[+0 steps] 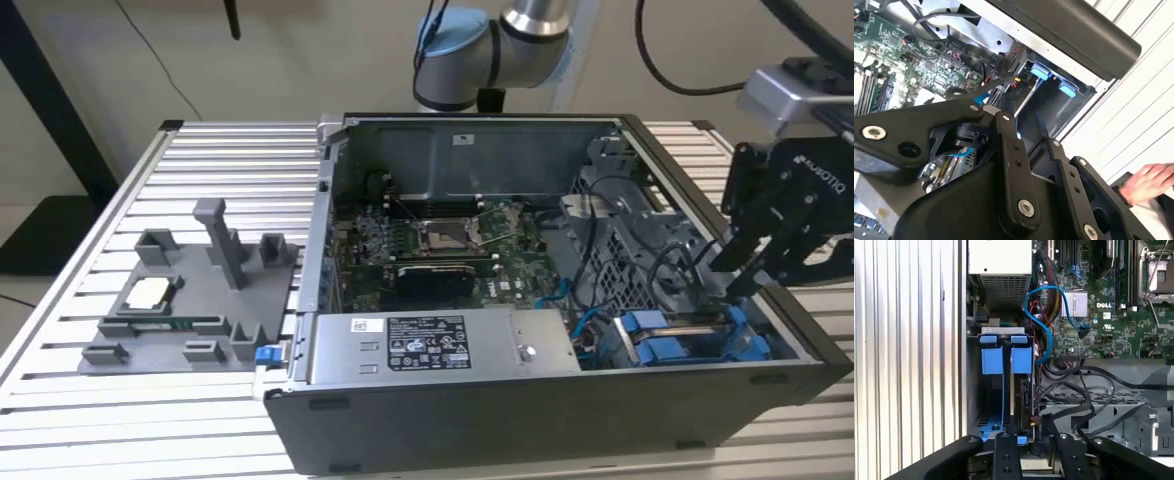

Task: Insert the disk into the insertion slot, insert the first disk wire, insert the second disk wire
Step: 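Insert the first disk wire, then insert the second disk wire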

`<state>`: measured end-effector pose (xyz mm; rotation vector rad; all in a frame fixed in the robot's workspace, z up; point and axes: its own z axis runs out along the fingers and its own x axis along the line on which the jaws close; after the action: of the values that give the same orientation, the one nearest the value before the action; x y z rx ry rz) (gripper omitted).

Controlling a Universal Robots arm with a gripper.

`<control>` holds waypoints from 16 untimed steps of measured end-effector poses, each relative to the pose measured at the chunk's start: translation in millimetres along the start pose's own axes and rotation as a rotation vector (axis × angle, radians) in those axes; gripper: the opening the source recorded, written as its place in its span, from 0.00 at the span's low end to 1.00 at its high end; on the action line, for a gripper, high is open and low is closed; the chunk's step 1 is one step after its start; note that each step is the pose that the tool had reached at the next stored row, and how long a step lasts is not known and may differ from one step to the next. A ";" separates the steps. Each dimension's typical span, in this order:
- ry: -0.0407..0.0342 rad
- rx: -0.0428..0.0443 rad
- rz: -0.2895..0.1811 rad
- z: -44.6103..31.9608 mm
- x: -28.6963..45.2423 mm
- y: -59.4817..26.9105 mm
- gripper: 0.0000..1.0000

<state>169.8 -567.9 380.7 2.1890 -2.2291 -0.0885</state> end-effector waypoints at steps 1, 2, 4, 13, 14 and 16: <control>0.0000 0.0000 0.000 -4.4 -0.1 0.2 0.33; -0.0001 0.0000 0.000 -8.9 -0.3 0.5 0.33; -0.0001 0.0000 0.000 -17.7 -0.5 0.9 0.33; -0.0001 0.0000 0.000 -27.6 -0.8 1.4 0.33; -0.0001 0.0000 0.000 -27.6 -0.8 1.4 0.33; -0.0004 -0.0001 0.000 -27.0 -0.8 1.4 0.33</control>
<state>169.8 -567.8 407.7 2.1893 -2.2292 -0.0891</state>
